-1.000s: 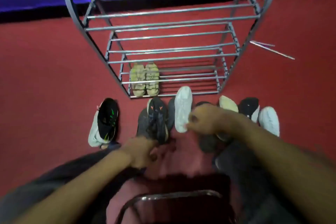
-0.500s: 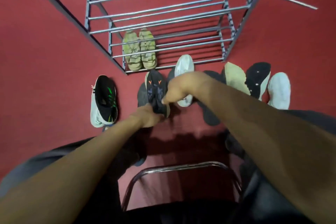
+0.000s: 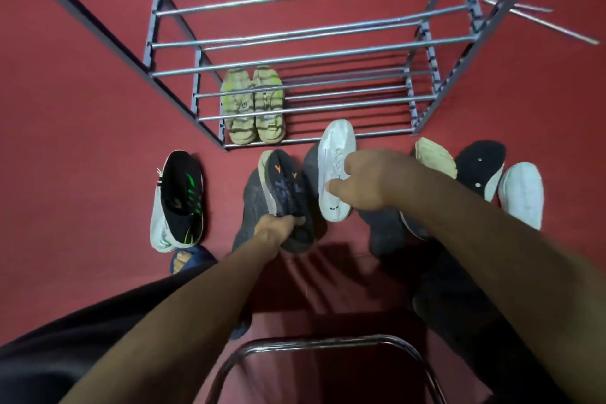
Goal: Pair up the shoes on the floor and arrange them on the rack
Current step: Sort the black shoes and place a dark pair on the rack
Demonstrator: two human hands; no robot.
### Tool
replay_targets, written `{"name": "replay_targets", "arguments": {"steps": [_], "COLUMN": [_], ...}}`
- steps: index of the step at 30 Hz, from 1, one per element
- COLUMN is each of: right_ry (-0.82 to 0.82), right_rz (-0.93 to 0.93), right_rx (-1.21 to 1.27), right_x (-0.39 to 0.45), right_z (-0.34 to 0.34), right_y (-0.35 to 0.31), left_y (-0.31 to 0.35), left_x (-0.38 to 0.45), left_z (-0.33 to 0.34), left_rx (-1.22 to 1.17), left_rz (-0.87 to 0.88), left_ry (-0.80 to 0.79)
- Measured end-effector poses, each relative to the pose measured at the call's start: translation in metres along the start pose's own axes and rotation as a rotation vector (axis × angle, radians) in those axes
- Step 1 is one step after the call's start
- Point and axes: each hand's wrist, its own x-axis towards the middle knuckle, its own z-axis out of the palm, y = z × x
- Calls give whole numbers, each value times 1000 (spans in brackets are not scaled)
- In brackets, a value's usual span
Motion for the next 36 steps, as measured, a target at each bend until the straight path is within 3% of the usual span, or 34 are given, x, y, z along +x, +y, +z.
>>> {"name": "replay_targets", "arguments": {"steps": [5, 7, 9, 11, 15, 18, 21, 24, 26, 29, 31, 34, 36], "right_ry": [41, -68, -281, -320, -137, -137, -79, -17, 59, 366, 481, 523, 515], "right_rz": [8, 47, 5, -54, 28, 77, 92, 112, 109, 86, 135, 230, 286], "right_rx": [221, 541, 916, 1148, 1109, 1154, 1233, 1240, 1181, 705, 448, 418, 381], "right_x": [-5, -12, -22, -28, -29, -23, -14, -8, -11, -35, -53, -62, -58], "right_z": [12, 22, 34, 50, 67, 55, 39, 14, -9, -43, -57, -61, -55], "right_y": [8, 5, -3, -7, -7, 1, 10, 27, 45, 86, 116, 154, 169], "left_y": [38, 37, 25, 5, 6, 26, 36, 40, 45, 30, 6, -16, -18], "left_x": [-64, -100, -125, -135, -132, -126, -115, -101, -94, -81, -71, -55, -47], "left_z": [-29, -43, -48, -50, -37, -19, -9, -13, -11, -4, 4, 35, 66], "left_rx": [-301, -265, -209, -218, -48, 18, -139, -440, -475, -129, 114, 162, 138], "left_rz": [-10, -26, 35, 113, 102, 214, 277, 241, 161, 110, 73, 65, 58], "left_ry": [-404, -482, -525, -530, -421, -530, -439, -660, -744, -442, -280, -287, -209]}}
